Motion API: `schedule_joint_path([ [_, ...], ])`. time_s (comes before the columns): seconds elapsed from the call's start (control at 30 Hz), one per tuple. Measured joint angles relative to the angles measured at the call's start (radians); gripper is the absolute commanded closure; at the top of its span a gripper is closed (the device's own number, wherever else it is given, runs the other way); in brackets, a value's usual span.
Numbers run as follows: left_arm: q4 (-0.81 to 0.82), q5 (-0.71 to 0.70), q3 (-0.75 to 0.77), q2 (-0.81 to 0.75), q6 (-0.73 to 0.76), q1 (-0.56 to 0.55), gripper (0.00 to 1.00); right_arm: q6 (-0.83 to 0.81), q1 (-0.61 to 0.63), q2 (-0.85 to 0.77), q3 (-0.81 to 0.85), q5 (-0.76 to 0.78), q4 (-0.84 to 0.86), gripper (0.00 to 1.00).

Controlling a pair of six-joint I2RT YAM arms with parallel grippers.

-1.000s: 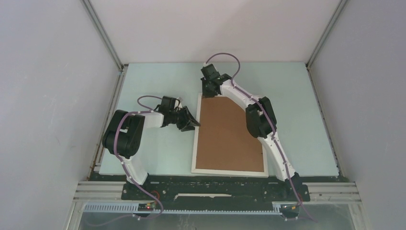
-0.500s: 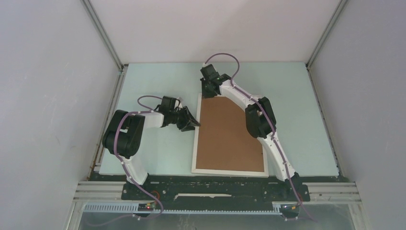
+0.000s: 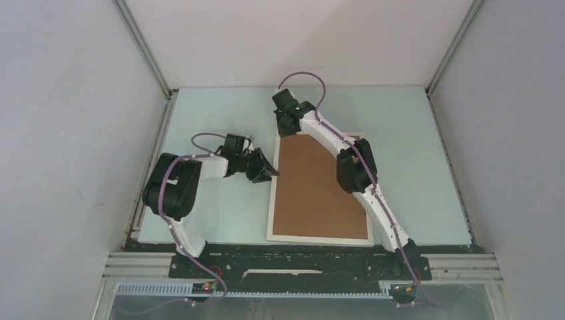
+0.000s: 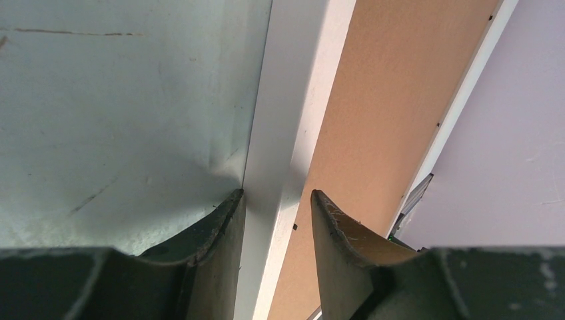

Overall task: Put the photo into the frame
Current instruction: Install the photo frame at the center of the board.

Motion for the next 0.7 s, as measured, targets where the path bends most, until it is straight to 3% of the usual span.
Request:
schedule_joint_path([
  [0.7, 0.000, 0.000, 0.000, 0.000, 0.000, 0.000, 0.57, -0.037, 0.025, 0.062, 0.127, 0.075, -0.093, 0.76],
])
